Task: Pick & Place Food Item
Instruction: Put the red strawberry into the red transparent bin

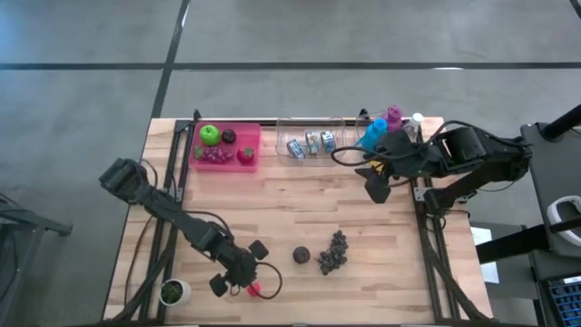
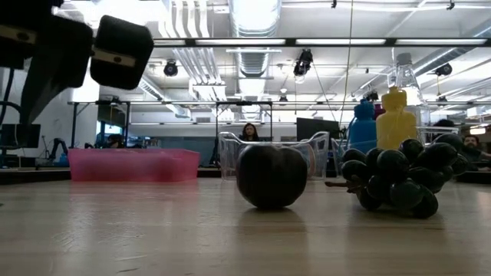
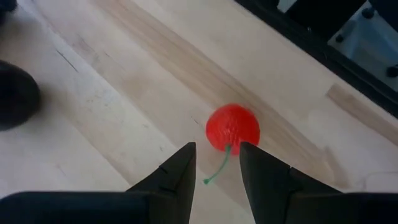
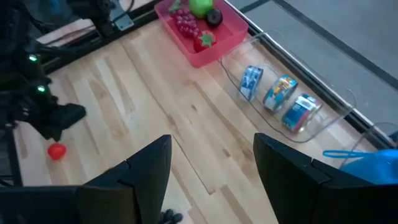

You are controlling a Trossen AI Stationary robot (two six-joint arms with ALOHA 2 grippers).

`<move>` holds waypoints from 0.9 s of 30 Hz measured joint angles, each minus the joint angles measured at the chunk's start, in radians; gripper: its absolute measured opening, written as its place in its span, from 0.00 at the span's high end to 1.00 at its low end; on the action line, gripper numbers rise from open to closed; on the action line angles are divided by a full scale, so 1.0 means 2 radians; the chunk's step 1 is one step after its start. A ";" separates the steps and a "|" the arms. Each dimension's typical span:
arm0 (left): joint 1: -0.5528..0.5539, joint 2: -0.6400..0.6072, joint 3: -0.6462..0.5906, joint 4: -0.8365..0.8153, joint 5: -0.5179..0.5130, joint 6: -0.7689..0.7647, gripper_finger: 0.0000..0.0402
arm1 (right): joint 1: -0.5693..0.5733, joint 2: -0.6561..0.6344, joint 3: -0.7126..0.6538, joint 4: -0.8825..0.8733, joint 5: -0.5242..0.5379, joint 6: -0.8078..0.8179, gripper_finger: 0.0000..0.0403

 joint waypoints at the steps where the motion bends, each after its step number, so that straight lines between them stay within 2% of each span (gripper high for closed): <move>1: 0.000 0.000 -0.005 0.004 0.000 -0.001 0.69 | 0.000 0.000 0.000 0.004 -0.001 -0.001 0.44; 8: 0.000 0.000 -0.041 0.043 0.000 -0.005 0.69 | 0.000 0.000 0.000 0.010 -0.003 -0.002 0.44; 15: 0.001 0.000 -0.074 0.077 -0.005 -0.048 0.69 | 0.000 0.001 0.000 0.010 -0.003 -0.002 0.44; 22: 0.002 0.000 -0.076 0.100 -0.006 0.009 0.69 | 0.000 0.001 0.000 0.011 -0.003 0.001 0.44; 27: 0.002 0.000 -0.088 0.117 -0.003 0.015 0.69 | 0.000 0.001 0.000 0.013 -0.003 0.002 0.44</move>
